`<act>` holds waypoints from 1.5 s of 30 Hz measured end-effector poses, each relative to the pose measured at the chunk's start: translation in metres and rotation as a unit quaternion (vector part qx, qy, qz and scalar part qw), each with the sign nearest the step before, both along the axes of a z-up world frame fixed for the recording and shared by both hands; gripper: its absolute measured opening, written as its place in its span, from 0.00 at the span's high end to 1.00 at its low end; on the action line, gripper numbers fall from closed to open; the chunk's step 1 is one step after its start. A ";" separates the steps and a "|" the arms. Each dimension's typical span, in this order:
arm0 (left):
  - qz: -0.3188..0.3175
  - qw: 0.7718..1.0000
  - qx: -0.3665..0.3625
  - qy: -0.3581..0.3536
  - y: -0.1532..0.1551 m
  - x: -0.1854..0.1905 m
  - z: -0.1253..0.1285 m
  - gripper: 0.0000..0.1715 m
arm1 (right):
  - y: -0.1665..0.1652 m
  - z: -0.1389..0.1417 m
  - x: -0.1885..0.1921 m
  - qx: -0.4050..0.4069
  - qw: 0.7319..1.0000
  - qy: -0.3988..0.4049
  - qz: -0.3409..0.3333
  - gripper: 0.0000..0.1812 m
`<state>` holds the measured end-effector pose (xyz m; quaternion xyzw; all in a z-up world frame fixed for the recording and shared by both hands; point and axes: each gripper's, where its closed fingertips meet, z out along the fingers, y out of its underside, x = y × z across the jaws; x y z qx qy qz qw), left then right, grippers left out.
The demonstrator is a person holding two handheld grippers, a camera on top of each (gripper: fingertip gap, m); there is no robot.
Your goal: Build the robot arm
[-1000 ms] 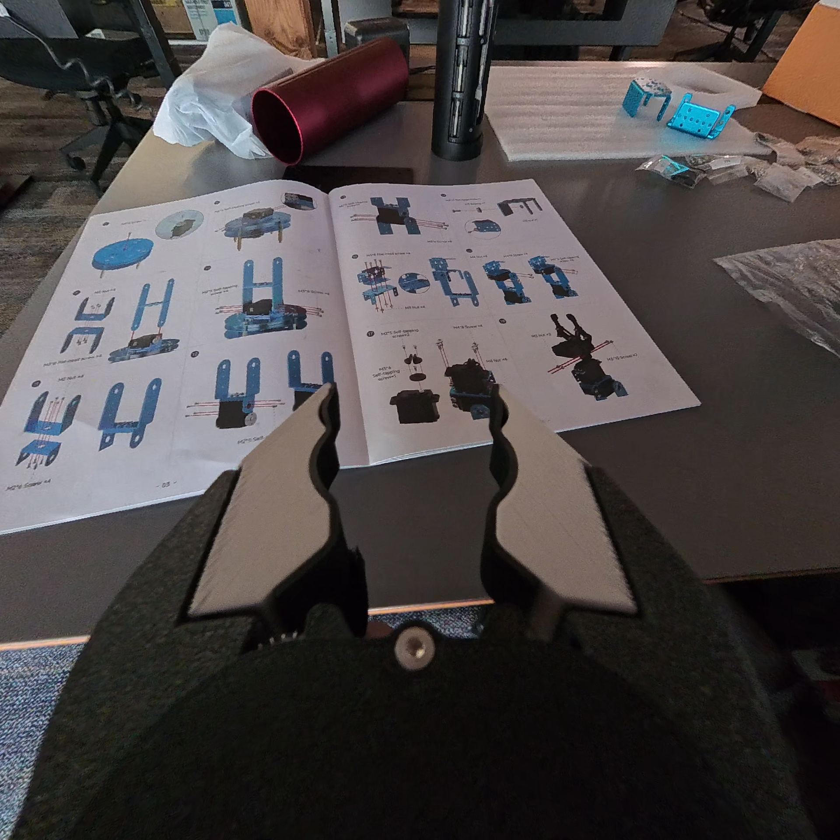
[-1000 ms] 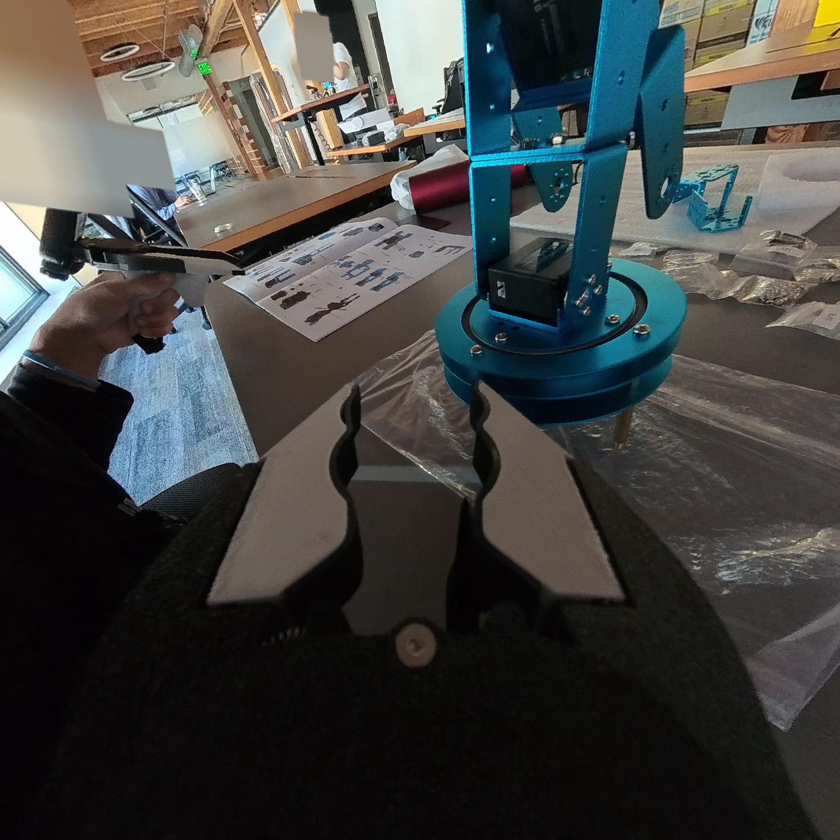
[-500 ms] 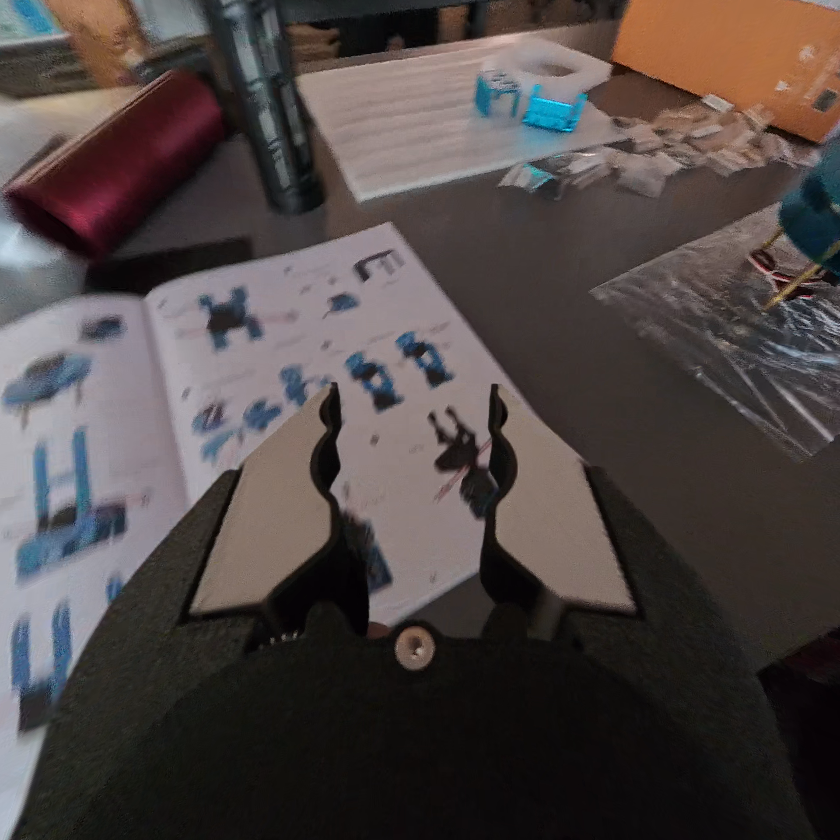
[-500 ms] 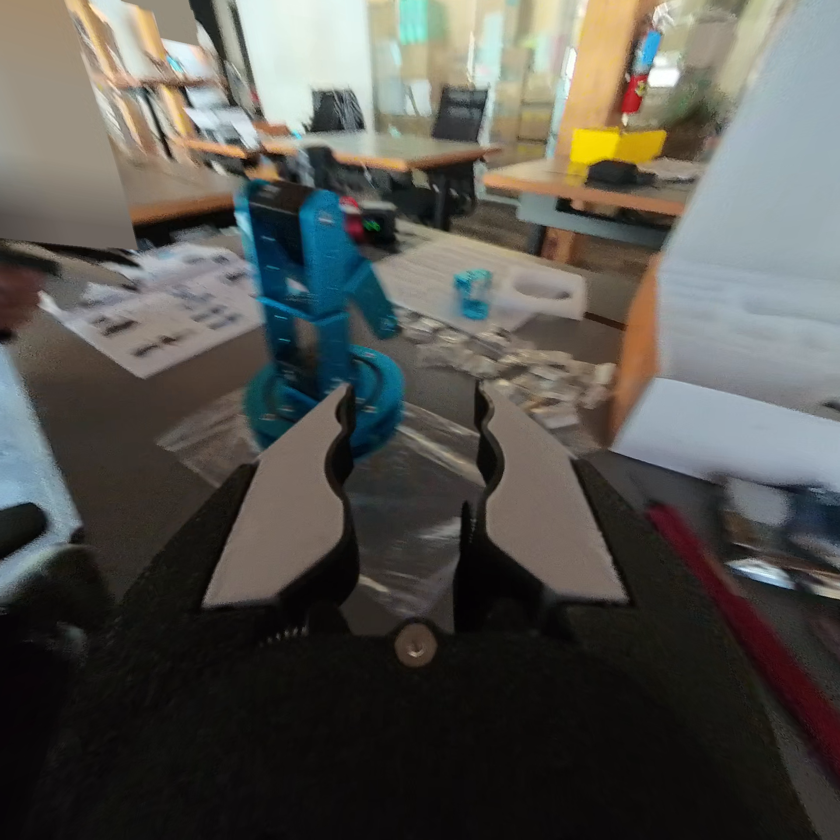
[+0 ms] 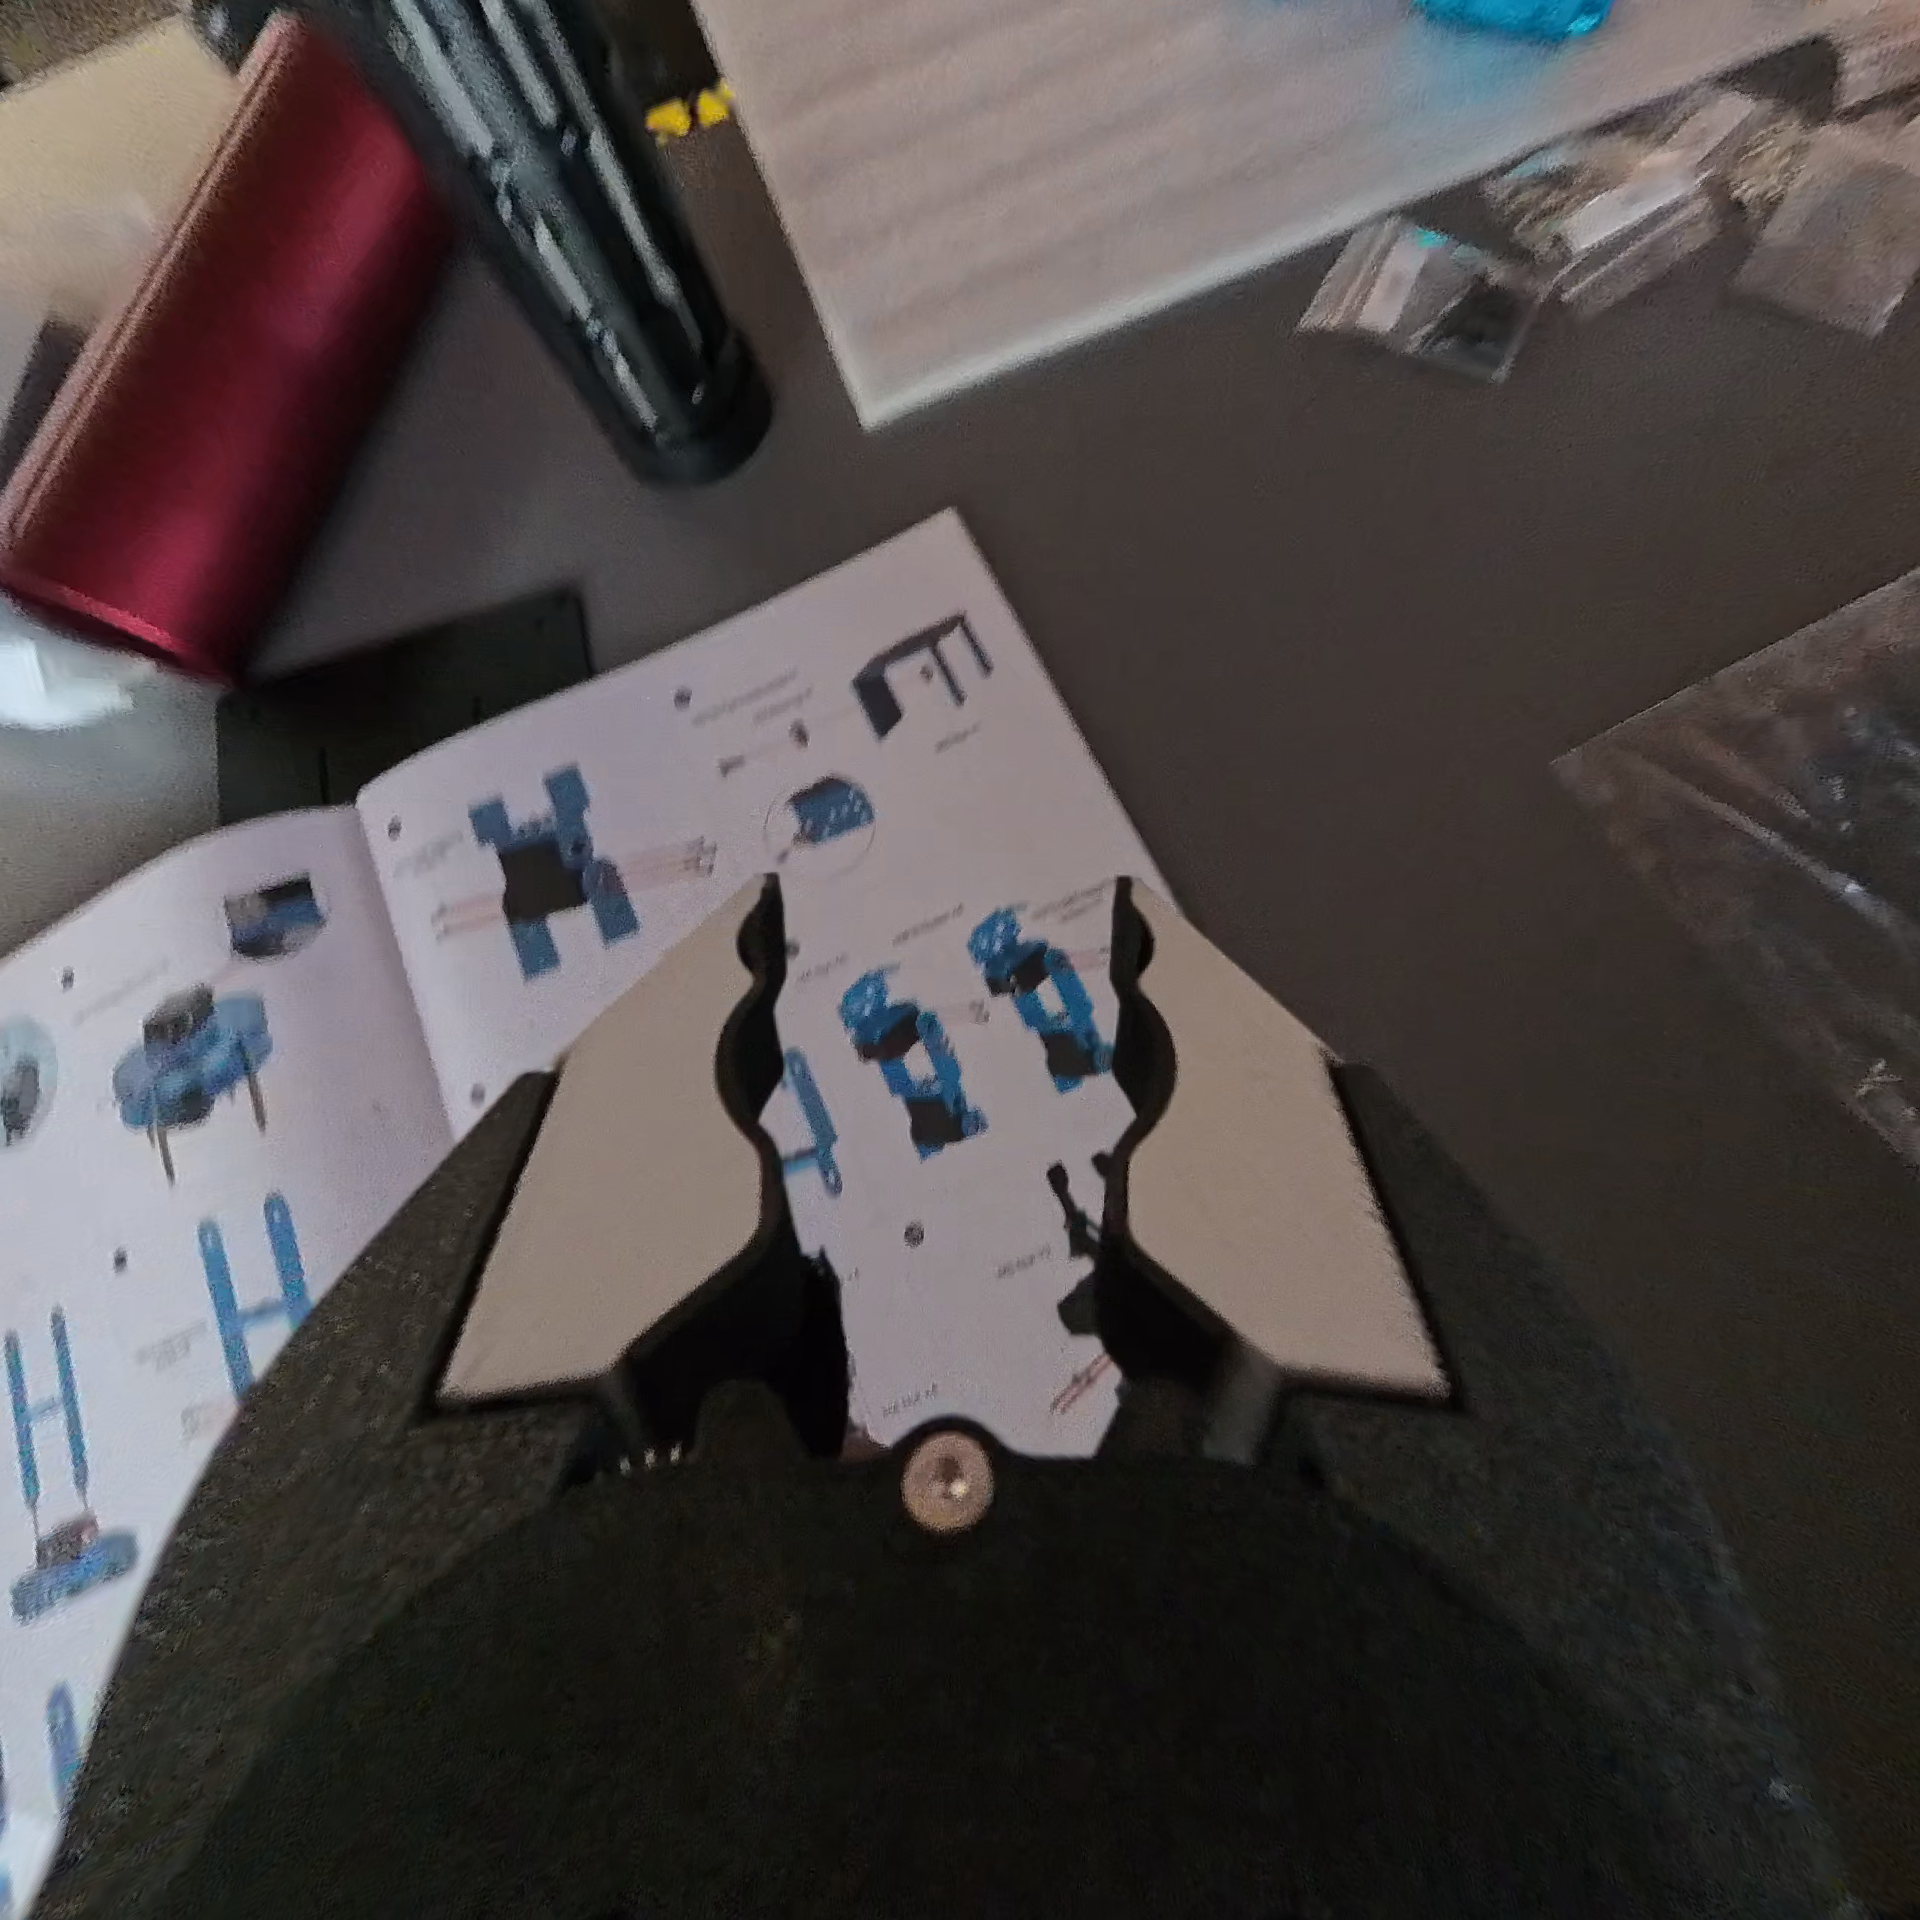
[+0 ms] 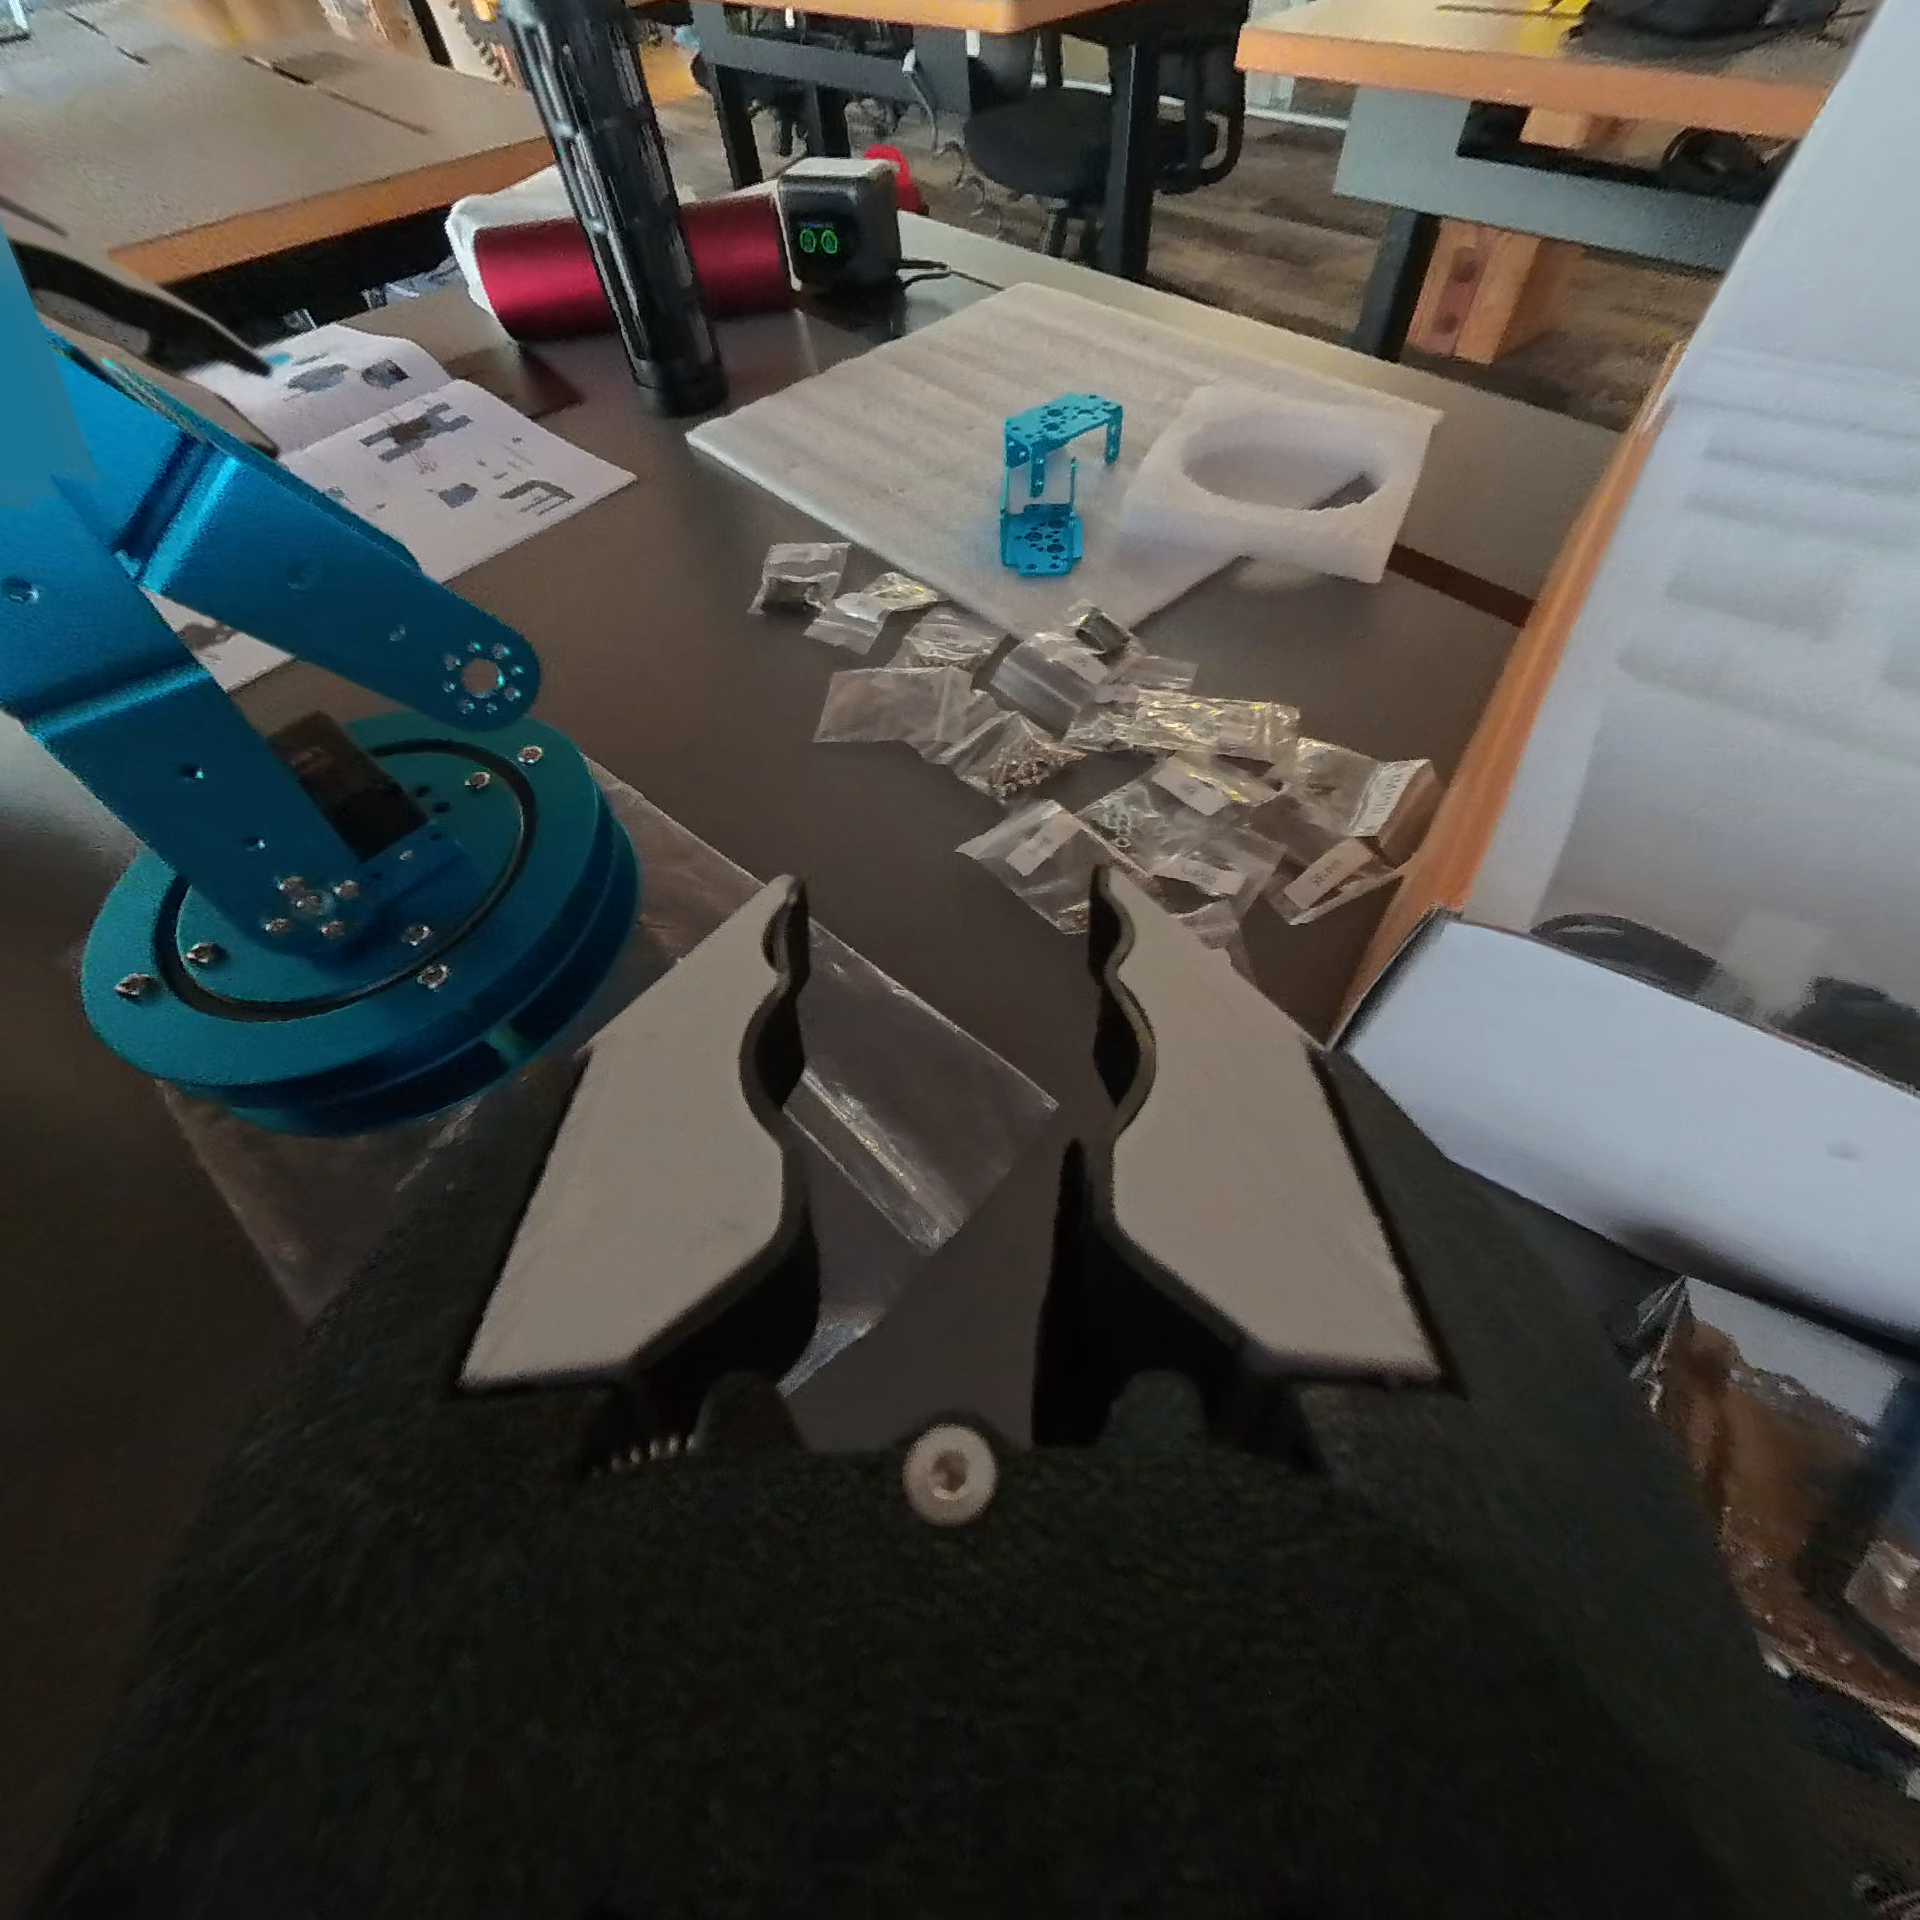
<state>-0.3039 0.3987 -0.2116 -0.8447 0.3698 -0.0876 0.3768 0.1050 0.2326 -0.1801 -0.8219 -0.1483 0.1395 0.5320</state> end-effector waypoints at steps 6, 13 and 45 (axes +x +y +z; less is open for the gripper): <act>0.026 0.999 -0.010 0.022 -0.010 -0.023 -0.011 0.64 | 0.008 -0.014 -0.003 -0.045 0.997 -0.055 0.014 0.70; 0.007 1.000 0.009 0.016 -0.015 -0.026 -0.008 0.64 | 0.059 -0.027 -0.028 -0.131 0.983 -0.091 0.087 0.68; -0.197 0.971 0.026 -0.134 -0.109 0.022 0.015 0.64 | 0.122 -0.059 -0.049 -0.200 0.907 -0.299 0.220 0.98</act>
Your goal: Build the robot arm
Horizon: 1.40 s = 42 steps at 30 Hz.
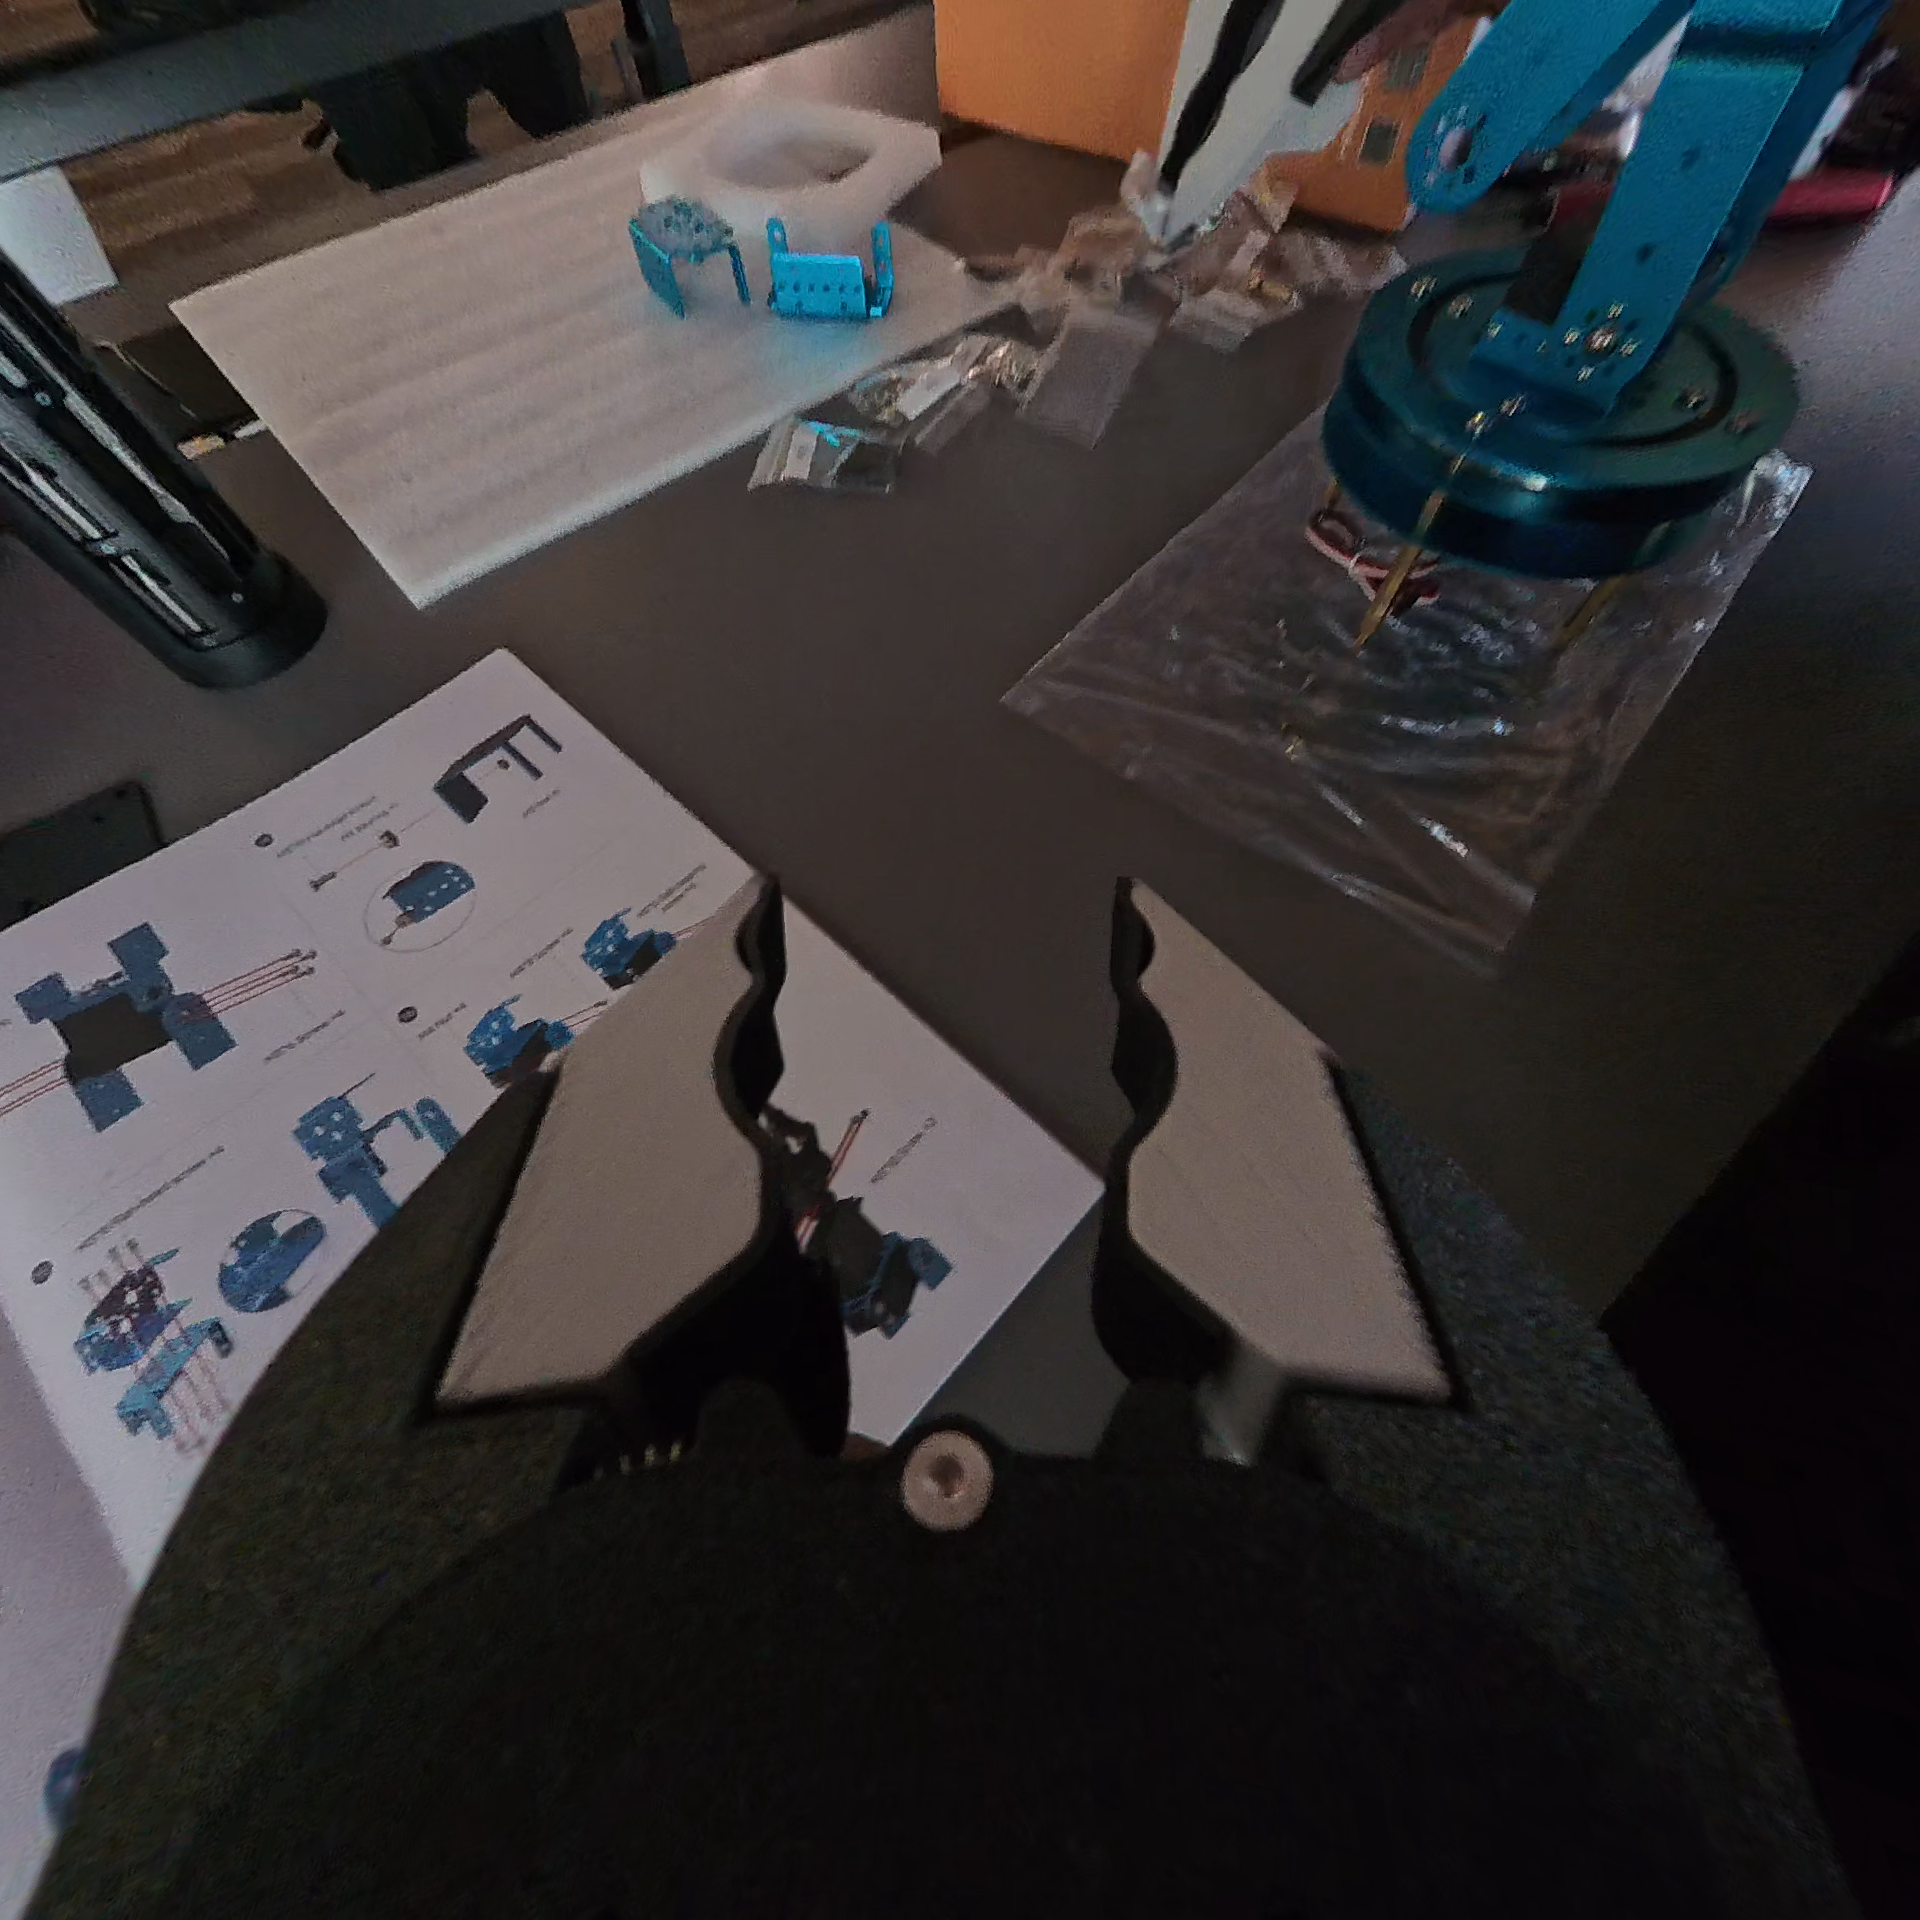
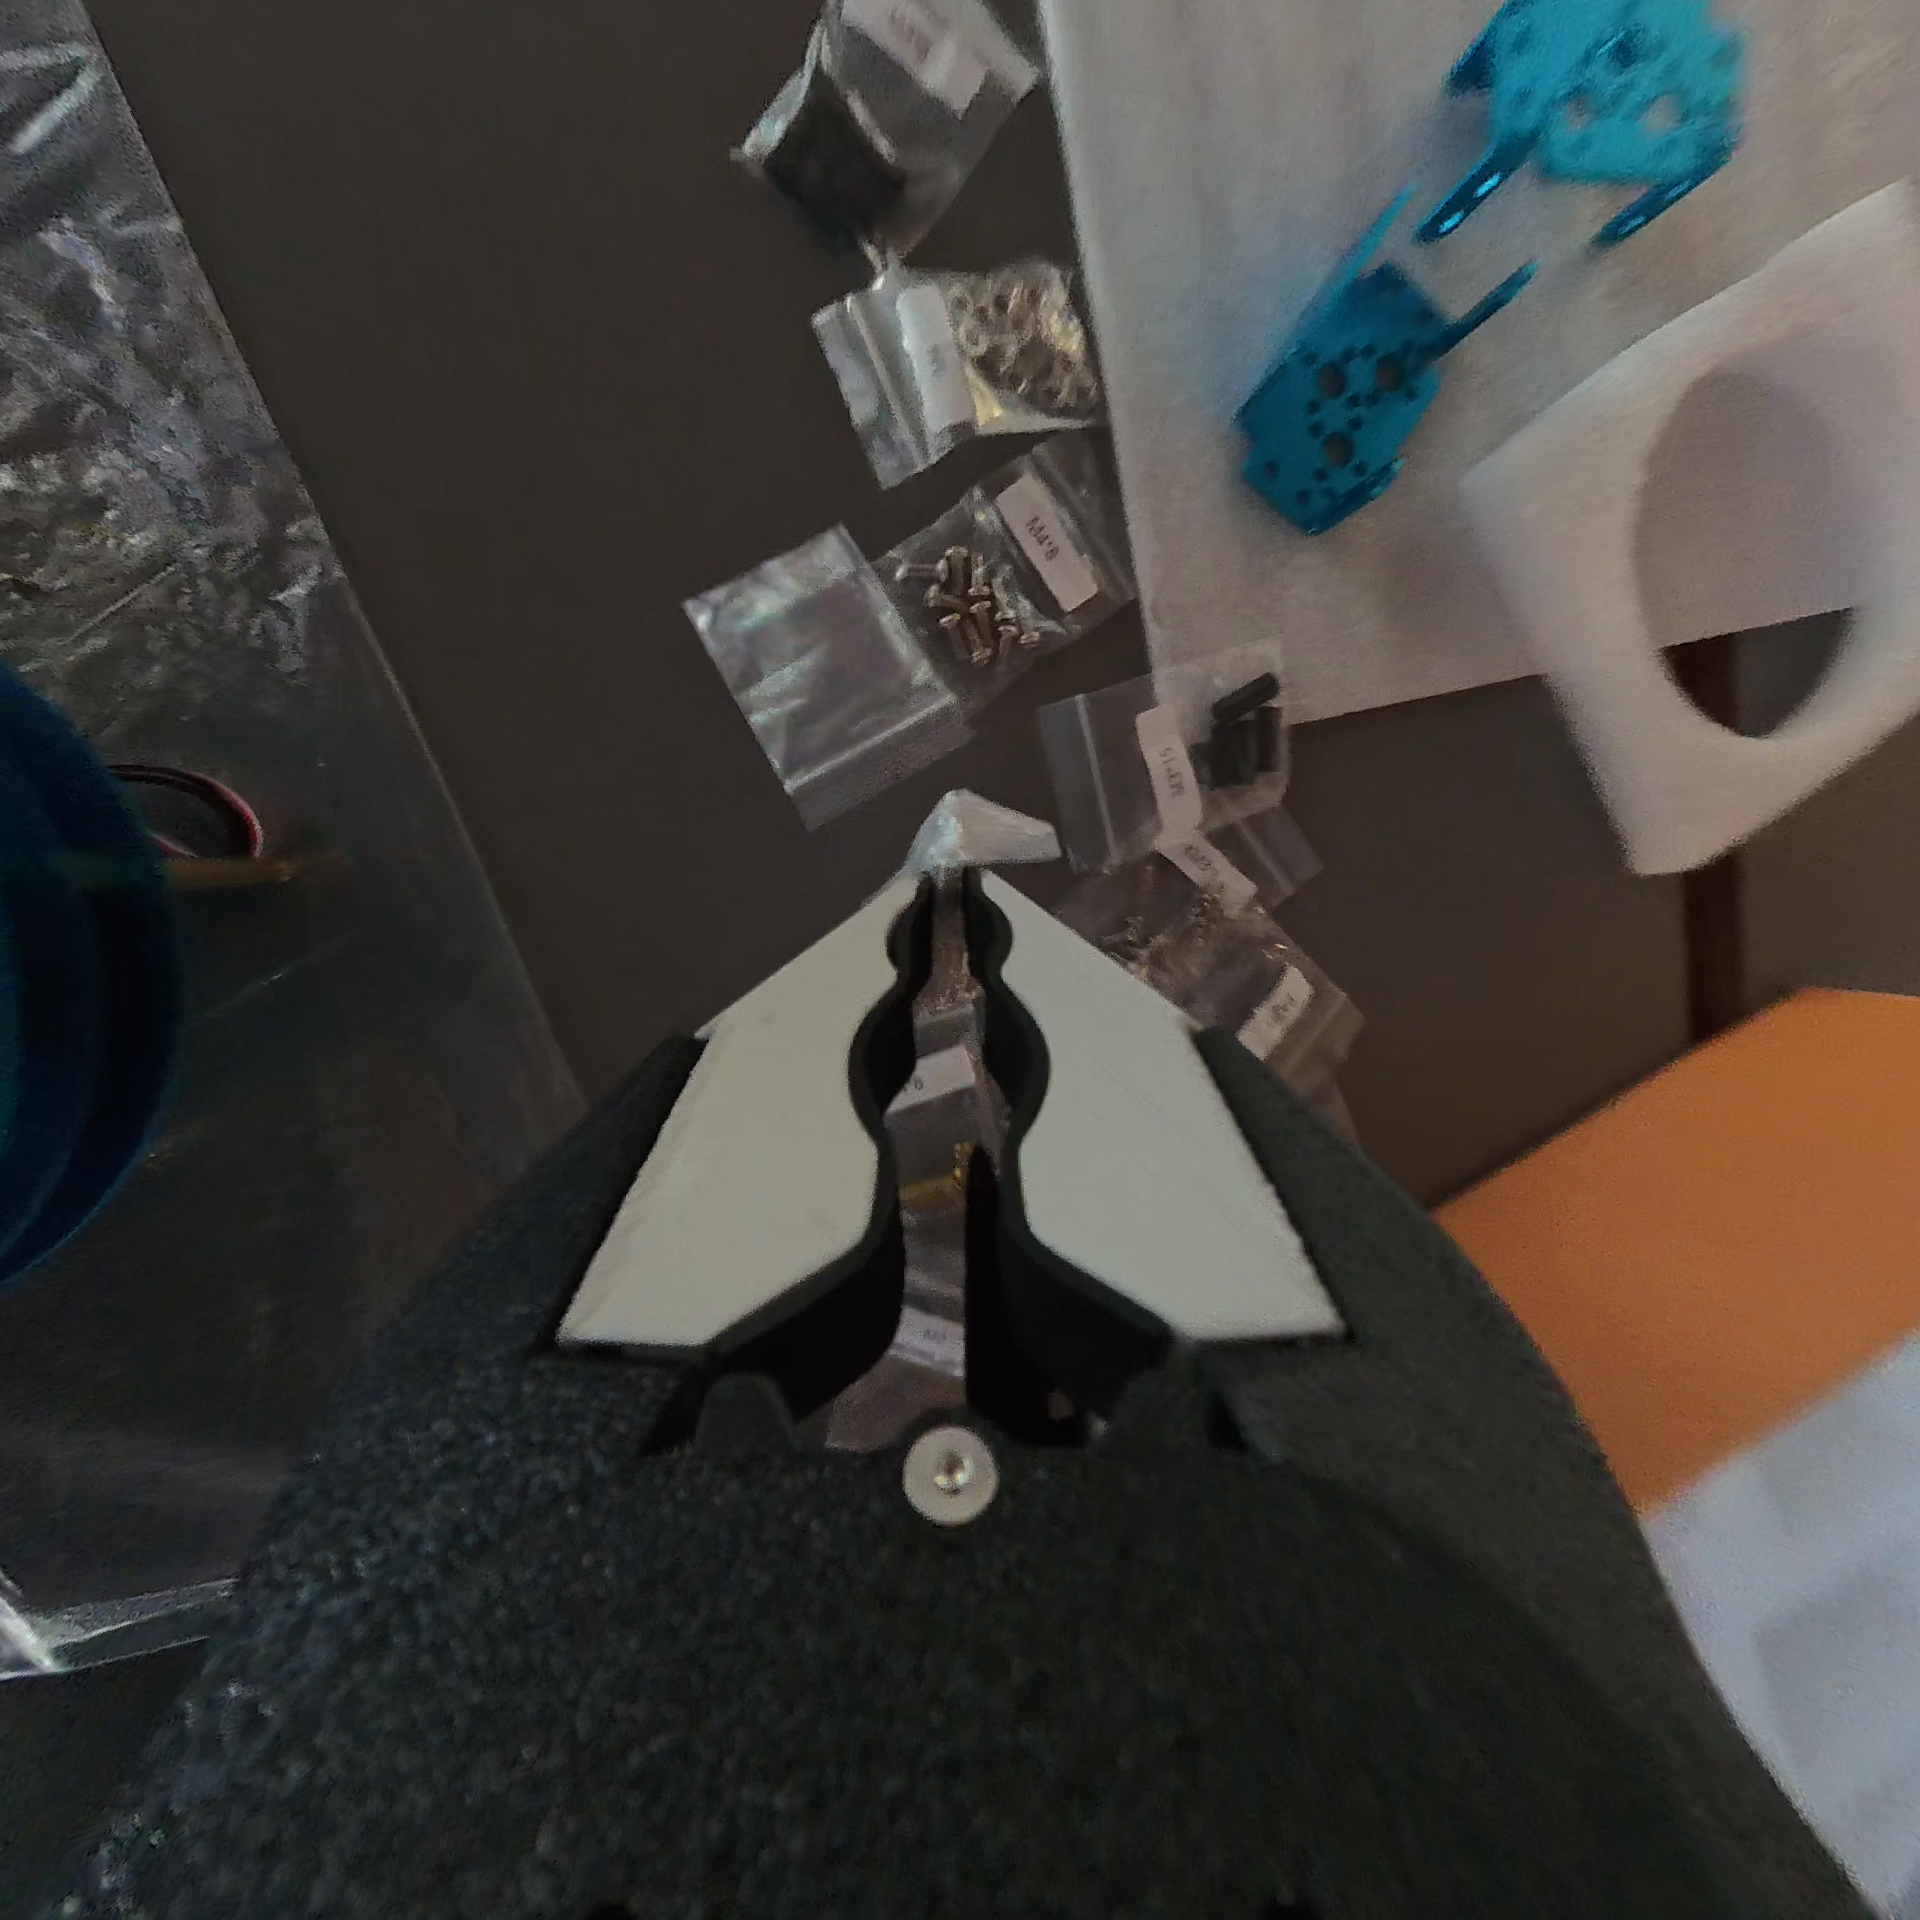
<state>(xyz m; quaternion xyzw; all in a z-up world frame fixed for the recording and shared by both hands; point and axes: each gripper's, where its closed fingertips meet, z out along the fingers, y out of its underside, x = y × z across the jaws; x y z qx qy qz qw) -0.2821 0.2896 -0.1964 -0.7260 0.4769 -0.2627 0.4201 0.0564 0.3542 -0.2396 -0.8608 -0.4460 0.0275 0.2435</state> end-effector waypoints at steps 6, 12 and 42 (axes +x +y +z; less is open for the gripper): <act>0.004 0.997 -0.028 -0.067 -0.031 0.026 0.010 0.64 | -0.034 0.075 0.016 0.109 0.992 0.041 -0.054 0.98; -0.057 0.992 0.045 -0.104 -0.096 0.077 0.029 0.64 | -0.137 0.140 0.009 0.204 0.966 0.126 -0.094 0.98; -0.263 0.927 0.264 -0.050 -0.215 0.208 -0.018 0.88 | -0.264 0.022 -0.136 0.157 0.923 0.340 -0.092 0.93</act>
